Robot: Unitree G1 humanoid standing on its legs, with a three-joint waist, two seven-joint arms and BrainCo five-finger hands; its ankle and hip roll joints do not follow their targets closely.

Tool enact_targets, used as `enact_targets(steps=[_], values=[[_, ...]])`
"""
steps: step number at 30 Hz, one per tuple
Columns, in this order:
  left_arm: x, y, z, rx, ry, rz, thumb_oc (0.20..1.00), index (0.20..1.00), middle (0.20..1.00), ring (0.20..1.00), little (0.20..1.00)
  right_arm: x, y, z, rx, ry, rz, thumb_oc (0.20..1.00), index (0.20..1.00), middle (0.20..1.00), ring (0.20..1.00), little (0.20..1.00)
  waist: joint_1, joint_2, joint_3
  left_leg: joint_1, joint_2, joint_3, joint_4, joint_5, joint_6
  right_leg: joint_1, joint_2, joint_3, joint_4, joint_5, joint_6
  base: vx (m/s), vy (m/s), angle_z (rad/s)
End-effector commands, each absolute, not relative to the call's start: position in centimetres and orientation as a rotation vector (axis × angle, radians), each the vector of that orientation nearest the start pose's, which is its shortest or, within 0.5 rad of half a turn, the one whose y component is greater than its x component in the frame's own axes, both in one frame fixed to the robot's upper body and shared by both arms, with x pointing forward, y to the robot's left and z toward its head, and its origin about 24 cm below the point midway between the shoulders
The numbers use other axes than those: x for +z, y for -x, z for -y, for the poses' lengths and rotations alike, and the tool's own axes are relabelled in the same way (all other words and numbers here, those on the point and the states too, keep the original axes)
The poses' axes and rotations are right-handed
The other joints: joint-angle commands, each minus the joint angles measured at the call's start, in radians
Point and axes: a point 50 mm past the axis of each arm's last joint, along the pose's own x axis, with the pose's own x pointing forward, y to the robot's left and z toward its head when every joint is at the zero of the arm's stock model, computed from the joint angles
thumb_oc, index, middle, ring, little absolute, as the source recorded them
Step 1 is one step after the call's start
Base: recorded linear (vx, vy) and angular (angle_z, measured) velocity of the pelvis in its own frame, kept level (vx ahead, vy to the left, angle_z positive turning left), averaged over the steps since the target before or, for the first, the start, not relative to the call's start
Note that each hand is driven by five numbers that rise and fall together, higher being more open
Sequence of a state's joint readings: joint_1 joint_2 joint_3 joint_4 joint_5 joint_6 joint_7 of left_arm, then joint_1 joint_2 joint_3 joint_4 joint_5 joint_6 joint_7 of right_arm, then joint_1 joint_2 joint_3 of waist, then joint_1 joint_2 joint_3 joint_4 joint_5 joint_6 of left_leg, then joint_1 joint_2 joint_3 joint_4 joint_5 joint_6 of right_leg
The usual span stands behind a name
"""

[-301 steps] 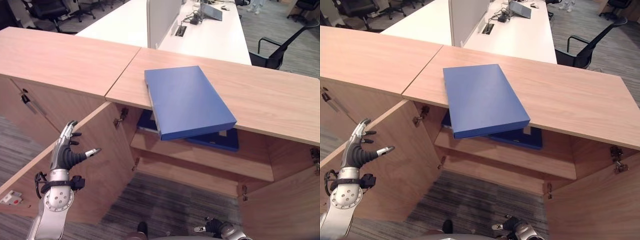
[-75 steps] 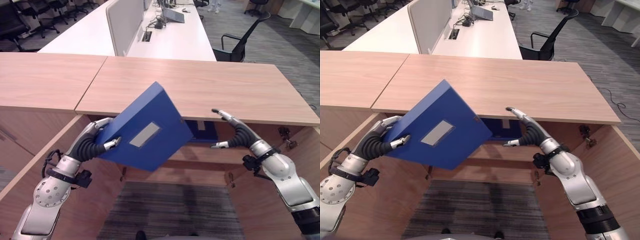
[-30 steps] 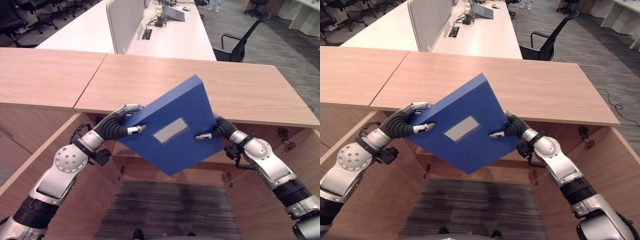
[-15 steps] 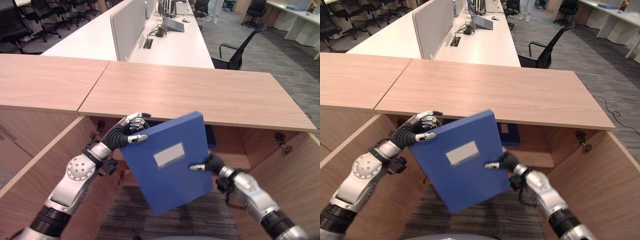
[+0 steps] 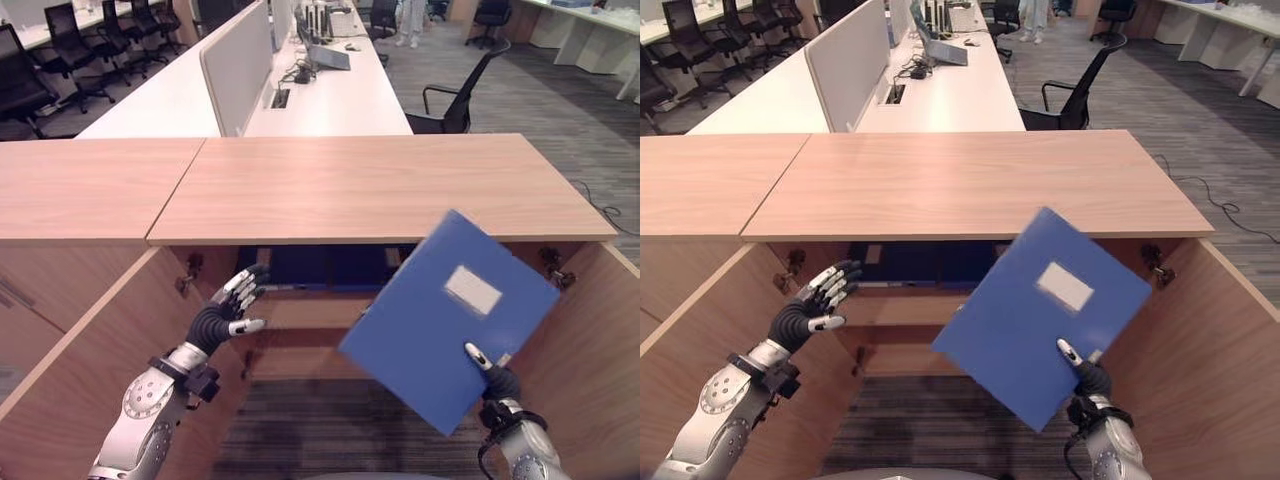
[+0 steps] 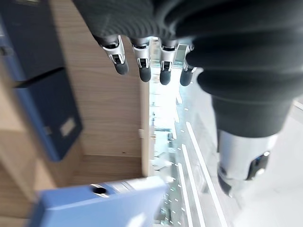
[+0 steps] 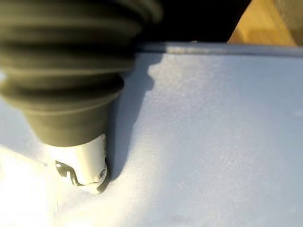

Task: Put the empty folder in the office cabinet

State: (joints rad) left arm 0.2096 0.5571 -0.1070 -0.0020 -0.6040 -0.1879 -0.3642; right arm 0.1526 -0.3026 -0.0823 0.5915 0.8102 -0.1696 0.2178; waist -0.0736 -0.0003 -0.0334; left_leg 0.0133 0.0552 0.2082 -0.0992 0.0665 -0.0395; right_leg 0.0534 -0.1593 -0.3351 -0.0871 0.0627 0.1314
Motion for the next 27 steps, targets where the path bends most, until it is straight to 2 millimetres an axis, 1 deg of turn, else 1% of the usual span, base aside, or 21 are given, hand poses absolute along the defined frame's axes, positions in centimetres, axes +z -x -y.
enact_targets(steps=[1,2,3,4,5,7,10,11,13,14,15,17,19,20,22,23,24,27], values=[[4.8,-21.0,-24.2,-0.327,0.063,0.005,1.000,1.000,1.000,1.000,1.000,-7.6,-18.7,24.9,-0.269,-0.593,-0.351,0.200,0.200,0.200,0.200,0.200,0.004,-0.048,0.005,0.048,-0.001,0.012,0.012,-0.115,-0.003,-0.051,0.000,0.030,0.000,-0.022,0.034,0.01,-0.020,-0.03],[4.2,-20.8,-24.4,-0.311,0.057,-0.022,1.000,1.000,1.000,1.000,1.000,-8.1,-18.4,24.8,-0.270,-0.592,-0.384,0.200,0.200,0.200,0.200,0.200,0.005,-0.045,0.010,0.051,0.001,0.012,0.012,-0.116,-0.005,-0.047,0.003,0.031,0.000,-0.027,0.033,0.00,-0.013,-0.04],[4.3,-20.9,-24.4,-0.311,0.057,-0.022,1.000,1.000,1.000,1.000,1.000,-8.1,-18.4,24.8,-0.269,-0.592,-0.384,0.200,0.200,0.200,0.200,0.200,0.004,-0.046,0.007,0.047,0.000,0.012,0.012,-0.114,-0.004,-0.051,0.002,0.031,0.000,-0.025,0.032,0.00,-0.028,-0.03],[3.3,-20.6,-24.6,-0.284,0.046,-0.066,1.000,1.000,1.000,1.000,1.000,-9.0,-17.8,24.5,-0.256,-0.563,-0.454,0.200,0.200,0.200,0.200,0.200,0.007,-0.045,0.013,0.044,0.001,0.010,0.012,-0.110,-0.006,-0.053,0.005,0.032,0.000,-0.027,0.030,-0.01,-0.038,0.00],[2.9,-20.5,-24.5,-0.280,0.053,-0.078,1.000,1.000,1.000,1.000,1.000,-9.4,-17.7,24.4,-0.248,-0.554,-0.485,0.200,0.200,0.200,0.200,0.200,0.009,-0.043,0.019,0.046,0.003,0.009,0.012,-0.111,-0.007,-0.051,0.007,0.032,0.000,-0.030,0.029,-0.01,-0.055,0.01],[2.6,-20.5,-24.5,-0.281,0.062,-0.090,1.000,1.000,1.000,1.000,1.000,-9.5,-17.7,24.1,-0.229,-0.542,-0.505,0.200,0.200,0.200,0.200,0.200,0.010,-0.042,0.022,0.039,0.004,0.007,0.012,-0.106,-0.008,-0.055,0.007,0.031,0.000,-0.030,0.027,-0.01,-0.016,0.01],[2.1,-20.4,-23.7,-0.302,0.082,-0.108,1.000,1.000,1.000,1.000,1.000,-9.9,-18.1,23.2,-0.154,-0.485,-0.562,0.200,0.200,0.200,0.200,0.200,0.019,-0.034,0.037,0.033,0.012,0.002,0.012,-0.099,-0.017,-0.060,0.014,0.025,0.000,-0.038,0.020,0.01,-0.074,0.04],[2.0,-20.5,-23.3,-0.315,0.092,-0.111,1.000,1.000,1.000,1.000,1.000,-9.8,-18.7,22.8,-0.117,-0.457,-0.576,0.200,0.200,0.200,0.200,0.200,0.023,-0.030,0.044,0.027,0.018,-0.001,0.012,-0.094,-0.022,-0.064,0.019,0.024,0.000,-0.043,0.016,0.02,-0.076,0.06],[2.0,-20.5,-23.3,-0.315,0.092,-0.111,1.000,1.000,1.000,1.000,1.000,-9.8,-18.7,22.8,-0.117,-0.457,-0.576,0.200,0.200,0.200,0.200,0.200,0.022,-0.030,0.044,0.027,0.018,-0.002,0.012,-0.094,-0.022,-0.064,0.019,0.024,0.000,-0.043,0.016,0.00,-0.061,0.06],[1.8,-20.7,-22.7,-0.326,0.099,-0.118,1.000,1.000,1.000,1.000,1.000,-9.8,-19.3,22.2,-0.078,-0.428,-0.591,0.200,0.200,0.200,0.200,0.200,0.028,-0.027,0.055,0.019,0.027,-0.008,0.013,-0.087,-0.029,-0.069,0.026,0.022,0.000,-0.048,0.009,0.01,-0.113,0.04],[1.6,-20.8,-22.4,-0.332,0.098,-0.125,1.000,1.000,1.000,1.000,1.000,-10.0,-19.4,22.1,-0.069,-0.413,-0.609,0.200,0.200,0.200,0.200,0.200,0.031,-0.025,0.059,0.016,0.033,-0.012,0.018,-0.085,-0.033,-0.068,0.030,0.018,0.000,-0.053,0.005,0.02,-0.164,0.06],[1.4,-21.0,-21.9,-0.337,0.104,-0.130,1.000,1.000,1.000,1.000,1.000,-9.8,-20.2,21.6,-0.044,-0.394,-0.610,0.200,0.200,0.200,0.200,0.200,0.038,-0.022,0.070,0.004,0.048,-0.023,0.044,-0.087,-0.043,-0.064,0.038,0.006,0.003,-0.065,-0.006,0.03,-0.133,0.15],[1.2,-21.0,-21.7,-0.336,0.117,-0.133,1.000,1.000,1.000,1.000,1.000,-9.3,-21.0,21.3,-0.021,-0.391,-0.591,0.200,0.200,0.200,0.200,0.200,0.043,-0.021,0.081,-0.015,0.065,-0.030,0.104,-0.103,-0.054,-0.058,0.045,-0.001,0.012,-0.082,-0.020,0.04,-0.114,0.29],[1.2,-21.0,-21.7,-0.336,0.117,-0.133,1.000,1.000,1.000,1.000,1.000,-9.3,-21.0,21.3,-0.021,-0.391,-0.591,0.200,0.200,0.200,0.200,0.200,0.042,-0.021,0.081,-0.016,0.066,-0.031,0.106,-0.104,-0.054,-0.058,0.046,-0.002,0.013,-0.082,-0.021,0.03,-0.106,0.29],[1.1,-21.0,-21.4,-0.329,0.129,-0.137,1.000,1.000,1.000,1.000,1.000,-8.5,-22.0,21.1,0.000,-0.388,-0.551,0.200,0.200,0.200,0.200,0.200,0.052,-0.026,0.100,-0.059,0.088,-0.031,0.223,-0.126,-0.068,-0.041,0.053,-0.013,0.020,-0.102,-0.041,0.03,-0.141,0.20],[0.8,-21.0,-21.1,-0.334,0.140,-0.148,1.000,1.000,1.000,1.000,1.000,-7.8,-22.8,21.1,0.007,-0.387,-0.516,0.200,0.200,0.200,0.200,0.200,0.065,-0.029,0.112,-0.091,0.099,-0.032,0.308,-0.131,-0.070,-0.014,0.058,-0.030,0.009,-0.114,-0.057,0.13,-0.159,0.29],[0.6,-20.8,-21.1,-0.333,0.134,-0.156,1.000,1.000,1.000,1.000,1.000,-7.3,-23.3,21.0,0.011,-0.394,-0.489,0.200,0.200,0.200,0.200,0.200,0.074,-0.023,0.111,-0.090,0.114,-0.031,0.329,-0.147,-0.078,0.013,0.070,-0.038,0.000,-0.135,-0.056,0.15,-0.113,0.43],[0.4,-20.6,-21.2,-0.321,0.129,-0.167,1.000,1.000,1.000,1.000,1.000,-5.7,-24.6,20.9,0.028,-0.401,-0.413,0.200,0.200,0.200,0.200,0.200,0.086,-0.024,0.118,-0.113,0.114,-0.018,0.306,-0.128,-0.077,0.032,0.063,-0.057,0.000,-0.145,-0.054,0.09,-0.008,0.29]])
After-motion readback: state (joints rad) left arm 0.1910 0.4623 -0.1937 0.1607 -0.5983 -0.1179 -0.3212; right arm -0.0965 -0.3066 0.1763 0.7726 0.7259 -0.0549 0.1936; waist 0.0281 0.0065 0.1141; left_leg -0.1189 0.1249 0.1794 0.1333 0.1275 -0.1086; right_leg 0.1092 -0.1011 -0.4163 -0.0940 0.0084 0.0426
